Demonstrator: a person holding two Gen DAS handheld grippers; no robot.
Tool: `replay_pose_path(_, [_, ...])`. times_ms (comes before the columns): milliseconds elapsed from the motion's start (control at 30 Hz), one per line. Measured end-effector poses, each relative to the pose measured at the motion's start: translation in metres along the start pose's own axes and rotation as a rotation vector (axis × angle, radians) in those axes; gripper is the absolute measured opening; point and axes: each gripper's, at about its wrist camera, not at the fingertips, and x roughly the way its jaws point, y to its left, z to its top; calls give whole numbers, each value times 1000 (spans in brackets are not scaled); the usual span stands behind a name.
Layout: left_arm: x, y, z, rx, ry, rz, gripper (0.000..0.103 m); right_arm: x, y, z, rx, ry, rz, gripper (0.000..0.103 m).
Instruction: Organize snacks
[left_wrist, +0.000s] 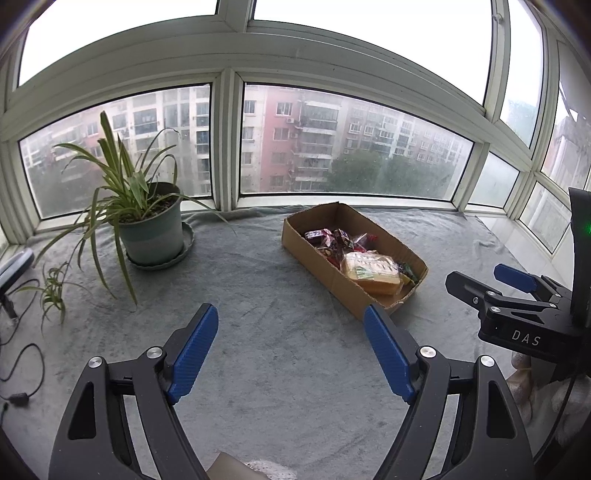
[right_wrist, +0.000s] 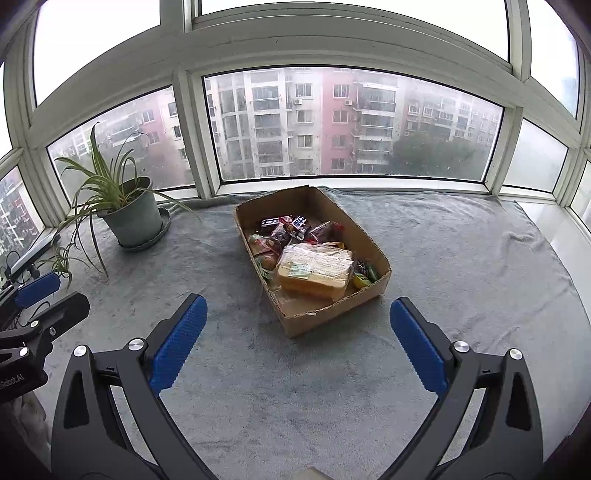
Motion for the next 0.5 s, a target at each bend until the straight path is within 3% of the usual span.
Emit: replay_pose_path(500, [2, 3, -2, -10, 9, 5, 81, 3, 4, -3, -2, 9, -2, 101])
